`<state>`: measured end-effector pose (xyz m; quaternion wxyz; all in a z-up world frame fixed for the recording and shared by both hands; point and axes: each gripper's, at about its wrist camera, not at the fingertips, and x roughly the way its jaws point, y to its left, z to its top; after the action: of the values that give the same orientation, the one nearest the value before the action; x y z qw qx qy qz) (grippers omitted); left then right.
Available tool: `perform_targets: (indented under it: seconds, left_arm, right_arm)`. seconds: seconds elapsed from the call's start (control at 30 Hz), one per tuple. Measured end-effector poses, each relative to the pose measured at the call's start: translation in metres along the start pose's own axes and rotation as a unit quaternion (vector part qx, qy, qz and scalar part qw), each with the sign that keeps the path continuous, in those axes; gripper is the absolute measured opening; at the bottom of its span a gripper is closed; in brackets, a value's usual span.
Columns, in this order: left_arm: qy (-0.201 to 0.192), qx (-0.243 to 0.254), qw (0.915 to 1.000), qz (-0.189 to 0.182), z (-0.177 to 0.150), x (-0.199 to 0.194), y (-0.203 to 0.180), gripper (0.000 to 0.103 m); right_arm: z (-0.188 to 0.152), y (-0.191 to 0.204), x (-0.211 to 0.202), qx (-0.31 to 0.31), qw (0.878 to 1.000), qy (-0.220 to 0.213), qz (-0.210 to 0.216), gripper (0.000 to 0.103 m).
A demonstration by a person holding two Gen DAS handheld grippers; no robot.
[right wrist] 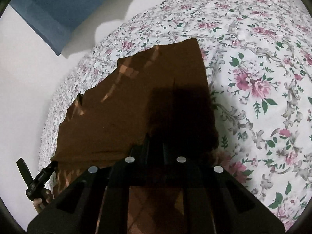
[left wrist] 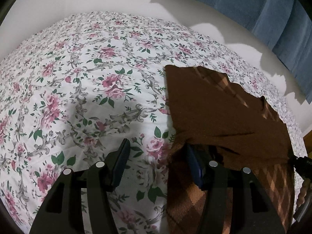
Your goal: Fold small clothes
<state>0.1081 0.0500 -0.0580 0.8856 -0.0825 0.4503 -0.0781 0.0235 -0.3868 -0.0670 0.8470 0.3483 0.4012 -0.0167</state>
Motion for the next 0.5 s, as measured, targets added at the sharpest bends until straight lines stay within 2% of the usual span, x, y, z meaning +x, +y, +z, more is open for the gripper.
perform_targets:
  seconds: [0.1,0.17,0.27,0.33,0.43,0.5]
  left_arm:
    - [0.000,0.000,1.0000,-0.001,0.000,0.000,-0.001,0.057]
    - [-0.001,0.000,1.0000,-0.002,0.000,-0.001,0.000,0.057]
    - [0.002,-0.004,0.9999,-0.015,0.000,-0.005,0.003,0.057]
    - [0.006,-0.011,0.9994,-0.031,-0.001,-0.011,0.008,0.057]
    - [0.017,-0.012,0.9983,-0.054,-0.008,-0.022,0.015,0.057]
    - [0.027,-0.004,0.9971,-0.071,-0.017,-0.033,0.020,0.057]
  right_arm:
    - [-0.001,-0.002,-0.002,0.002,1.000,0.001,0.007,0.012]
    - [-0.002,-0.005,-0.007,0.007,1.000,0.000,0.020,0.018]
    - [-0.007,-0.013,-0.024,0.026,0.999,-0.005,0.047,0.032]
    - [-0.013,-0.016,-0.038,0.030,0.998,-0.012,0.058,0.044]
    - [-0.026,-0.029,-0.065,0.034,0.997,-0.019,0.072,0.054]
    - [-0.038,-0.040,-0.081,0.039,0.996,-0.017,0.080,0.056]
